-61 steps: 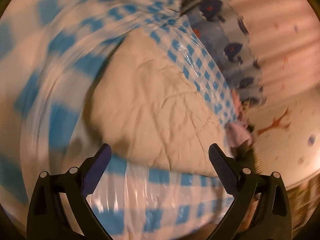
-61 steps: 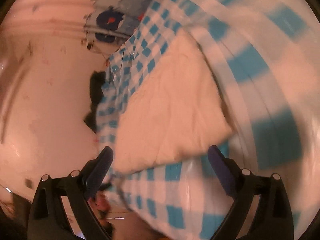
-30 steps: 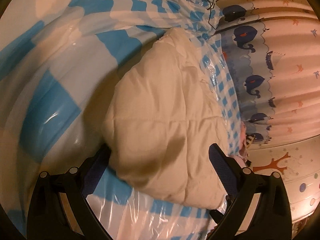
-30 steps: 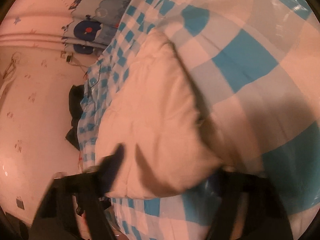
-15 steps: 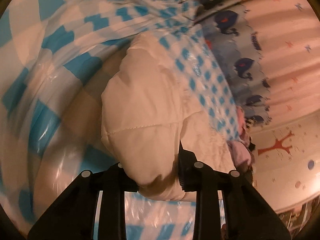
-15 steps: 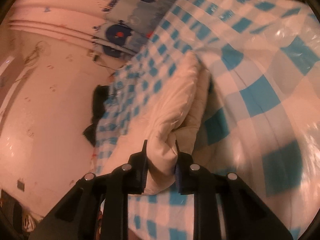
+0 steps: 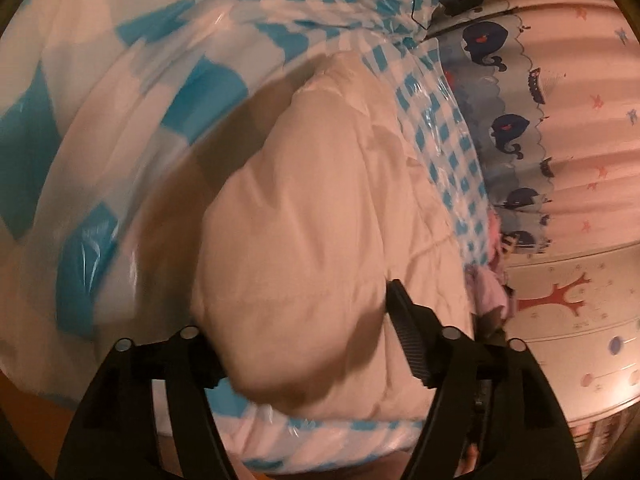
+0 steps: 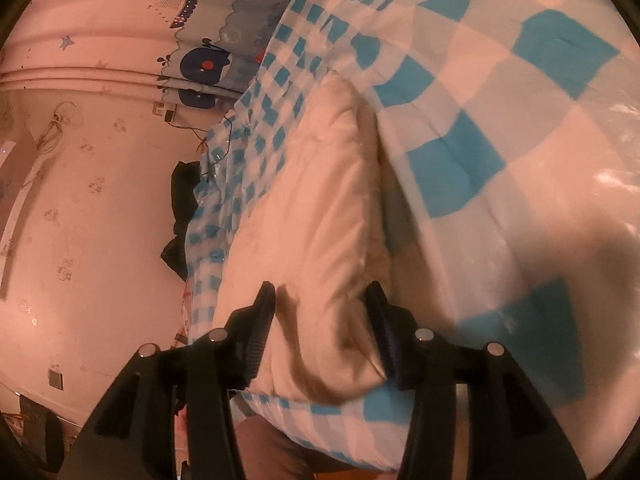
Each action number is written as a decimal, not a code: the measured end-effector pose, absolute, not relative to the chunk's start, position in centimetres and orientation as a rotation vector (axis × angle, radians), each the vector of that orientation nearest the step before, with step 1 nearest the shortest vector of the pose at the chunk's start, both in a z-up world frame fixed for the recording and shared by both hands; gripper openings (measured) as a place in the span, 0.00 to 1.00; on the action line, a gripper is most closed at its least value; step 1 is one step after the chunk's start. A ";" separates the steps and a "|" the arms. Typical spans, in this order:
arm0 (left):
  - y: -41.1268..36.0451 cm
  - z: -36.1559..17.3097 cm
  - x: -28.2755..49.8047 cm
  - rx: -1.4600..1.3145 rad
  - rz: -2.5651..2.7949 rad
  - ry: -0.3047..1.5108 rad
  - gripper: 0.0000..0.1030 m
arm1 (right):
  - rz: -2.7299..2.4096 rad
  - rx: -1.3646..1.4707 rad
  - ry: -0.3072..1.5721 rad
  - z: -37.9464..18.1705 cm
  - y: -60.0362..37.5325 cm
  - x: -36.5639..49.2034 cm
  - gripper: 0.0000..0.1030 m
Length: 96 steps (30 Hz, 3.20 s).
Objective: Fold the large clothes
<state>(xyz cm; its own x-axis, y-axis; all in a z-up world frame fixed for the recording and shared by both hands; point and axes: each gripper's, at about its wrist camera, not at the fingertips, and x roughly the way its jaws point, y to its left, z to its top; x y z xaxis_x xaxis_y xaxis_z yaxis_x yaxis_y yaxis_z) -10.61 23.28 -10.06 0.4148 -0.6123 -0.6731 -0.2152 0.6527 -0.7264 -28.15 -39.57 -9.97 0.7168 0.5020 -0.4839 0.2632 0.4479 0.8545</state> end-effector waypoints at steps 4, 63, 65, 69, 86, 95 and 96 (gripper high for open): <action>23.0 -10.0 -10.4 -0.892 -0.296 1.119 0.50 | 0.201 1.118 0.724 -8.2 -39.3 -28.7 0.25; 20.8 -9.2 -9.5 -0.780 -0.319 0.963 0.44 | 0.089 -0.021 0.975 -7.8 -13.4 -17.9 0.83; 21.0 -9.2 -9.6 -0.784 -0.307 0.967 0.50 | 0.082 0.030 0.995 -7.0 -13.9 -17.7 0.83; 21.5 -9.6 -9.5 -0.815 -0.293 0.970 0.62 | 0.090 0.017 0.898 -3.3 -13.2 -16.7 0.83; 20.7 -9.5 -9.3 -0.770 -0.298 0.974 0.63 | -0.014 0.045 1.000 -6.3 -14.5 -8.0 0.93; 19.3 -7.9 -10.1 -0.620 -0.253 0.925 0.63 | -0.005 -0.015 0.973 -7.9 -13.7 -12.5 0.94; 19.2 -7.7 -10.2 -0.606 -0.247 0.920 0.63 | -0.015 -0.002 0.978 -7.4 -13.8 -12.5 0.94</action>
